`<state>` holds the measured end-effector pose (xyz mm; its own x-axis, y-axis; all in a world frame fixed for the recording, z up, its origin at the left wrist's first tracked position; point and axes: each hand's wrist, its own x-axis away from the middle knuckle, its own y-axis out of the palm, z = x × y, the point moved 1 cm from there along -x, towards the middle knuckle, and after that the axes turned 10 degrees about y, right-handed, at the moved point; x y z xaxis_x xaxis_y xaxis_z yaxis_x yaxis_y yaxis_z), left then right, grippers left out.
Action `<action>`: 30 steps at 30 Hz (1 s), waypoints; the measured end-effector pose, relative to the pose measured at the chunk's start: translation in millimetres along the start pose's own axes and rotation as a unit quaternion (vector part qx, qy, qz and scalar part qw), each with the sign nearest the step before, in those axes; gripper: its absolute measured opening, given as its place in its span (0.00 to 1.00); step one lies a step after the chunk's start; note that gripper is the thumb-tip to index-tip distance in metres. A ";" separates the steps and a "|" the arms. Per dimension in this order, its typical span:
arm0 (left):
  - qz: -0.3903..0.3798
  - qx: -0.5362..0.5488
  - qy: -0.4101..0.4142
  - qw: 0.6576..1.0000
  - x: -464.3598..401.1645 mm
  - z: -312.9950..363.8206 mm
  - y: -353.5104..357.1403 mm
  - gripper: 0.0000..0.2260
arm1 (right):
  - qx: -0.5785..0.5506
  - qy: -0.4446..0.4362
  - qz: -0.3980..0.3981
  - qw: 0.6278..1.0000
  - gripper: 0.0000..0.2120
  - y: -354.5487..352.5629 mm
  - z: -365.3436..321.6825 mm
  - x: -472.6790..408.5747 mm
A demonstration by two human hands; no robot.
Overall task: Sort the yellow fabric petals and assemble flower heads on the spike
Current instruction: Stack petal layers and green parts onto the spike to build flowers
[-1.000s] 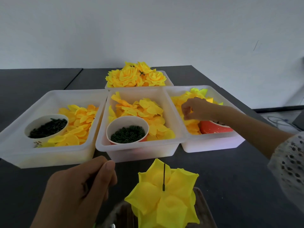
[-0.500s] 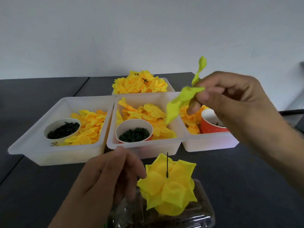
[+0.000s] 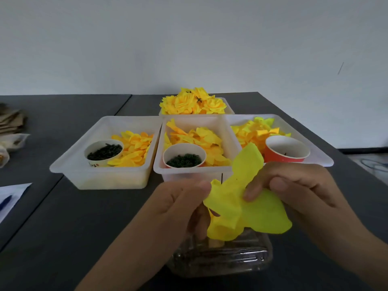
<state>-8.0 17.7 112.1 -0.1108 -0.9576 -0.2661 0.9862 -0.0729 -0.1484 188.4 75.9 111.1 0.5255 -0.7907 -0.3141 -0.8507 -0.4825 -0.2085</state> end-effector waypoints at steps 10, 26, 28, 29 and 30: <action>0.008 -0.063 0.074 0.995 6.1 0.7 -4.8 0.07 | 0.019 -0.011 0.028 0.999 0.05 7.0 -8.7 4.2; 0.126 -0.179 0.107 0.970 12.6 -4.7 -10.5 0.17 | -0.265 0.233 -0.092 0.931 0.23 21.1 -2.1 6.6; 0.123 -0.187 0.113 0.968 12.9 -4.2 -9.1 0.13 | -0.262 0.248 -0.084 0.929 0.26 22.9 -1.5 6.2; 0.124 -0.191 0.115 0.967 13.1 -4.1 -8.3 0.12 | -0.254 0.255 -0.078 0.930 0.26 23.9 -1.4 5.8; 0.125 -0.195 0.116 0.966 13.4 -3.8 -7.4 0.11 | -0.242 0.261 -0.071 0.932 0.26 25.0 -1.5 5.2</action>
<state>-17.2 6.5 105.9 0.0559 -0.8395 -0.5405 0.8692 0.3073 -0.3874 169.8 59.2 105.6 0.6630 -0.7200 0.2051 -0.7456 -0.6103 0.2677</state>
